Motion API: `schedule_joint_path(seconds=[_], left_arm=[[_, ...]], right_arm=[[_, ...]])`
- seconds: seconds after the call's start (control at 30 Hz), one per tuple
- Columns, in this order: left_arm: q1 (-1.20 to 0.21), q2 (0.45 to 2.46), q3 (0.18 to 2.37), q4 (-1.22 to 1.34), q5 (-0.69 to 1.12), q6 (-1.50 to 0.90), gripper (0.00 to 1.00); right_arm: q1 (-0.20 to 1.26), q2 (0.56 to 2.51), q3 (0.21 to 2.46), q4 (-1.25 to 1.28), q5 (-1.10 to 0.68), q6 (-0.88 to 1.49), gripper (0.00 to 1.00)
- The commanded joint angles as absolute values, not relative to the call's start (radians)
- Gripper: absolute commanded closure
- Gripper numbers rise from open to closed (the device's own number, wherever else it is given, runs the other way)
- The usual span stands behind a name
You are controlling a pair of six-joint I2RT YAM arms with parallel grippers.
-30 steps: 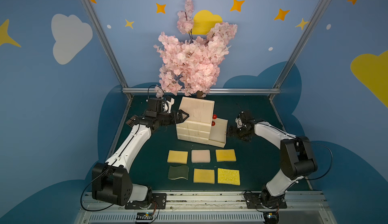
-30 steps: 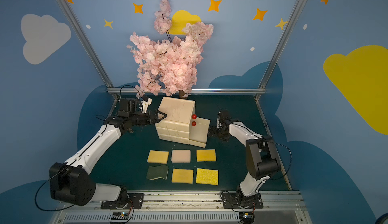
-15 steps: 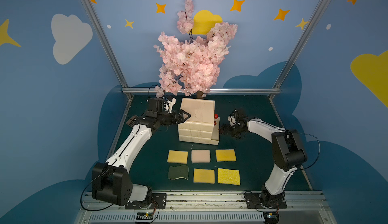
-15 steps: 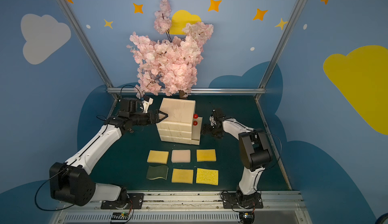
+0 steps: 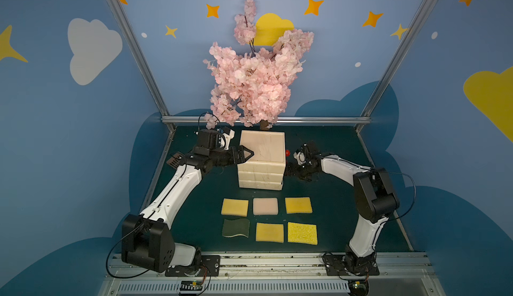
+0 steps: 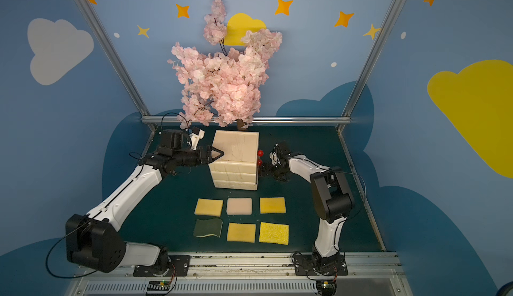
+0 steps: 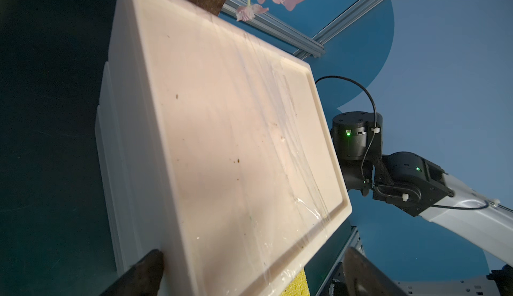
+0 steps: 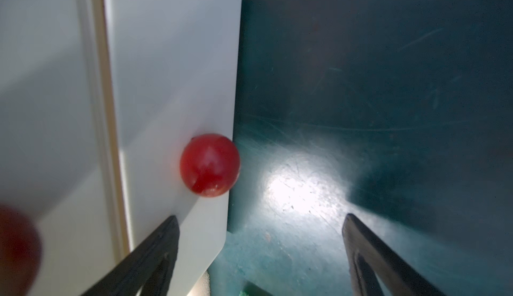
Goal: Take the sponge out of the drawer
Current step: Close the drawer of the storage box.
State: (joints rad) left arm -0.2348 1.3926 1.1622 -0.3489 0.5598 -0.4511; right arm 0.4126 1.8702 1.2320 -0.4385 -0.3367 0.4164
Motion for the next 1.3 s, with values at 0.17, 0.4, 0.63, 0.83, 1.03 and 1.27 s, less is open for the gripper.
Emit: schedule_joint_path(seconds=[0.17, 0.4, 0.63, 0.83, 1.03, 1.27], left_arm=[[-0.304, 1.415, 1.147, -0.314, 0.643, -0.472, 0.0], [-0.315, 1.415, 1.148, -0.32, 0.638, -0.472, 0.0], [-0.314, 1.396, 1.161, -0.359, 0.581, -0.434, 0.0], [-0.278, 1.374, 1.173, -0.396, 0.524, -0.417, 0.0], [-0.228, 1.347, 1.176, -0.412, 0.487, -0.398, 0.0], [-0.209, 1.336, 1.178, -0.426, 0.432, -0.351, 0.0]], right_arm=[[0.428, 1.858, 1.229, -0.442, -0.356, 0.431, 0.09], [0.435, 1.849, 1.231, -0.448, -0.352, 0.432, 0.09], [0.445, 1.753, 1.208, -0.472, -0.223, 0.42, 0.09], [0.422, 1.617, 1.191, -0.534, -0.088, 0.405, 0.08], [0.369, 1.467, 1.155, -0.555, -0.018, 0.387, 0.08], [0.322, 1.275, 1.077, -0.559, 0.219, 0.399, 0.08]])
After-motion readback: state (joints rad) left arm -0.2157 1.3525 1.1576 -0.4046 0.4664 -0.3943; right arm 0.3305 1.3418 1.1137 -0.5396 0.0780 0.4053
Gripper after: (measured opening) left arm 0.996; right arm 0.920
